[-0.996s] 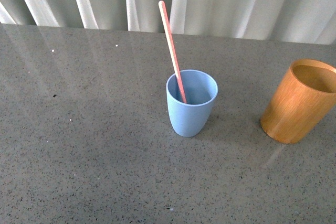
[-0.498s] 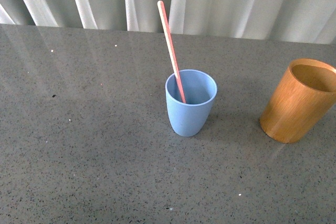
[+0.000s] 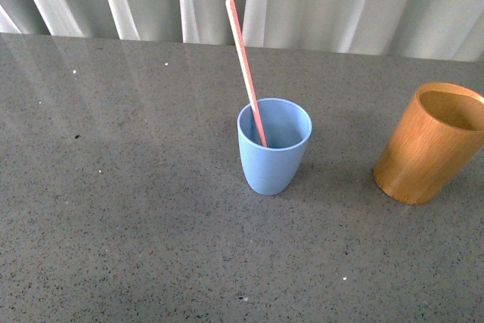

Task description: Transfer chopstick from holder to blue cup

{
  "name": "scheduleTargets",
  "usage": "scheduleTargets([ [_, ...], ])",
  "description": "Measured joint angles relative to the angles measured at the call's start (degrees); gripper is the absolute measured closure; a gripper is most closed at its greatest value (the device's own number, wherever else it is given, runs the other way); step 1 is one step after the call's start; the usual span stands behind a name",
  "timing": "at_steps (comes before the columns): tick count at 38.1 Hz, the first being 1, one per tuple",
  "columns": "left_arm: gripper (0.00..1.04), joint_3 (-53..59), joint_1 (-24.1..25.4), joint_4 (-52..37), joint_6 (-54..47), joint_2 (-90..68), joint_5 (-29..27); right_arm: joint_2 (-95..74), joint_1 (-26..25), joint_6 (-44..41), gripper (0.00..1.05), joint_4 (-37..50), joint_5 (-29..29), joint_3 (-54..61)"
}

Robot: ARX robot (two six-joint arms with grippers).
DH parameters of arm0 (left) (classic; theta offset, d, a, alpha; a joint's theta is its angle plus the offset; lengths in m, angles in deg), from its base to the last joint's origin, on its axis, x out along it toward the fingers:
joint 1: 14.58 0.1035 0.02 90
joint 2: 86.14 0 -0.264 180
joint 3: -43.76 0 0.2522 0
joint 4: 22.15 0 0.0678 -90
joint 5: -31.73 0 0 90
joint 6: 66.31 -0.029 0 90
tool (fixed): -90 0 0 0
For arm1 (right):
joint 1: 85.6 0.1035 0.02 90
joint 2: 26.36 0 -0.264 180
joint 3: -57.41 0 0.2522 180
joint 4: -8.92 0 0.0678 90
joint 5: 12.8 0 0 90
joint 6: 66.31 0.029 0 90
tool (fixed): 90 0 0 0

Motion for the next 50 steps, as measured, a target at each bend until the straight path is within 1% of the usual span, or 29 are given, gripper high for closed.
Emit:
scheduleTargets([
  [18,0.07,0.0,0.0,0.0,0.0,0.0,0.0,11.69,0.0,0.0,1.04,-11.3,-0.02,0.02],
  [34,0.07,0.0,0.0,0.0,-0.02,0.0,0.0,18.32,0.0,0.0,1.04,-17.88,-0.02,0.02],
  [38,0.07,0.0,0.0,0.0,-0.02,0.0,0.02,24.13,0.0,0.0,1.04,-25.62,0.0,0.0],
  [40,0.07,0.0,0.0,0.0,-0.02,-0.02,0.02,26.47,-0.02,0.02,1.04,-27.74,0.04,0.0],
  [50,0.07,0.0,0.0,0.0,0.0,0.04,0.0,28.24,0.0,0.02,1.04,-28.15,0.09,0.0],
])
